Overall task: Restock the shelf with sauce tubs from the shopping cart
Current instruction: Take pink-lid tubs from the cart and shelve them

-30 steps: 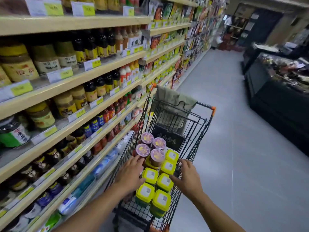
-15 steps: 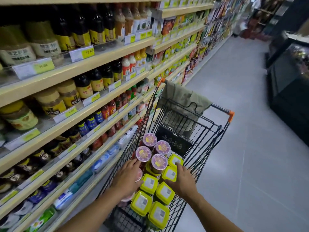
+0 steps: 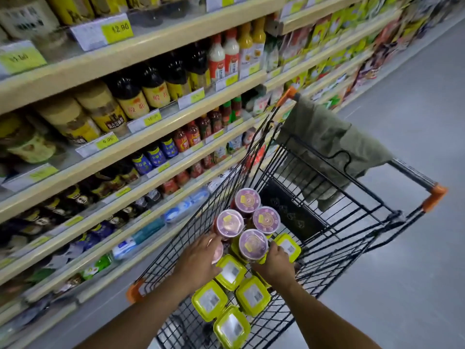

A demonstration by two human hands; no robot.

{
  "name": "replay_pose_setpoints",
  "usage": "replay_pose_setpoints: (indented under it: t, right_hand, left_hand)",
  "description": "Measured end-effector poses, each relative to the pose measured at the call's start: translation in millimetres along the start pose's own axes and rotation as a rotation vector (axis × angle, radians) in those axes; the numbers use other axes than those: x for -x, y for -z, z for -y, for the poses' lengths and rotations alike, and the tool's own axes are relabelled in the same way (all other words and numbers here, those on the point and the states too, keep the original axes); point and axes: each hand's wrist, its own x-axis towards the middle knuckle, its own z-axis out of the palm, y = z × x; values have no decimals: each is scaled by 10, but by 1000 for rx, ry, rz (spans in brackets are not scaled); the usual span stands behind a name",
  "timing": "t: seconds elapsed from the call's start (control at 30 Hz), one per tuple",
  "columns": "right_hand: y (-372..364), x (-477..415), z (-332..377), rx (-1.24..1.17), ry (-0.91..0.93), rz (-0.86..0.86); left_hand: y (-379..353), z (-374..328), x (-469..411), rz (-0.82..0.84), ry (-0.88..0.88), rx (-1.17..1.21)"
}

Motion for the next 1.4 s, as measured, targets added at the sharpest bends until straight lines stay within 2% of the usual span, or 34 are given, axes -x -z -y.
replay_pose_setpoints:
  t: [0.27, 0.6, 0.7, 0.97, 1.27, 1.4]
  right_hand:
    - [-293, -448, 70, -124, -129, 74]
    - [-581, -612, 183, -213, -177, -20]
    - [-616, -621, 105, -230, -148, -79]
    - [-528, -586, -232, -172, -25, 0]
    - [-697, -547, -635, -28, 144, -74]
    - [-750, -552, -669, 12, 159, -48]
  left_hand:
    - [-259, 11, -49, 89, 102, -24]
    - [-361, 110, -174, 141, 143, -47]
    - [-334, 129, -305, 128, 129, -68]
    - [-303, 19, -969, 59, 115, 12]
    - [-483, 74, -1591, 224, 258, -170]
    - [-619, 180, -1623, 121, 206, -194]
